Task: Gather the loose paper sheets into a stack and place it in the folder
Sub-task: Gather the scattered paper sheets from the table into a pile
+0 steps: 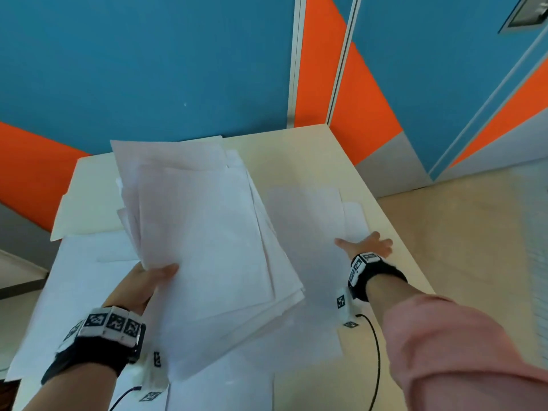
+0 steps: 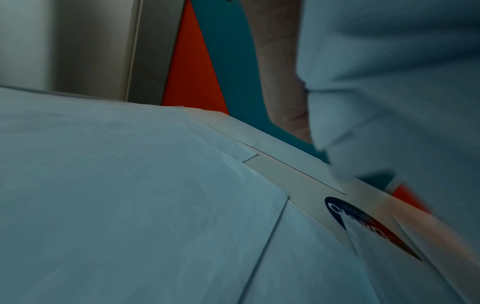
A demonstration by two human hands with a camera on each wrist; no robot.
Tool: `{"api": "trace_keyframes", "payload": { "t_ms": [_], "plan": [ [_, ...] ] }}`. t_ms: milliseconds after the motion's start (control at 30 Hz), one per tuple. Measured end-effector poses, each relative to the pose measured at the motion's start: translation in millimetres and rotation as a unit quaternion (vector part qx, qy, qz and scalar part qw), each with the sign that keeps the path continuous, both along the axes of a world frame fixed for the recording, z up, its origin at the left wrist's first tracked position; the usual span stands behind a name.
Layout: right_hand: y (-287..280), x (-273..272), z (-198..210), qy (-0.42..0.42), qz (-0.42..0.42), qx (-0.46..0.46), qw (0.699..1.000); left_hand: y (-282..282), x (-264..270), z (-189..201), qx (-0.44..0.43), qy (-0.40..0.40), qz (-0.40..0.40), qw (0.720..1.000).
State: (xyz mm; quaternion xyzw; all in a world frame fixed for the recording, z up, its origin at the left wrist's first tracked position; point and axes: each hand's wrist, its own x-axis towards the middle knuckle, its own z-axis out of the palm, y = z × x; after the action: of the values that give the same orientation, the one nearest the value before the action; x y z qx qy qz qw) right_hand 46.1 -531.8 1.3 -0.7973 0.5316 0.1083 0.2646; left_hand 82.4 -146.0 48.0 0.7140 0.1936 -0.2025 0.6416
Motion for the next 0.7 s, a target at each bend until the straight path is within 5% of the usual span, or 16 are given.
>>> {"api": "trace_keyframes", "payload": {
  "t_ms": [133,267,467,700],
  "plan": [
    [-4,19,-8,0.045,0.036,0.029,0.998,-2,-3,2,-0.013,0.004,0.006,1.0],
    [-14,30,-9,-0.014,0.037,0.11,0.993,-3,-5,5,-0.016,0.01,0.002,1.0],
    [-8,32,-2,-0.116,0.096,0.057,0.987,9,0,-3,-0.004,0.024,0.002,1.0],
    [-13,41,112,-0.288,0.247,0.052,0.924,25,6,-6,0.007,0.023,0.013,1.0]
  ]
}}
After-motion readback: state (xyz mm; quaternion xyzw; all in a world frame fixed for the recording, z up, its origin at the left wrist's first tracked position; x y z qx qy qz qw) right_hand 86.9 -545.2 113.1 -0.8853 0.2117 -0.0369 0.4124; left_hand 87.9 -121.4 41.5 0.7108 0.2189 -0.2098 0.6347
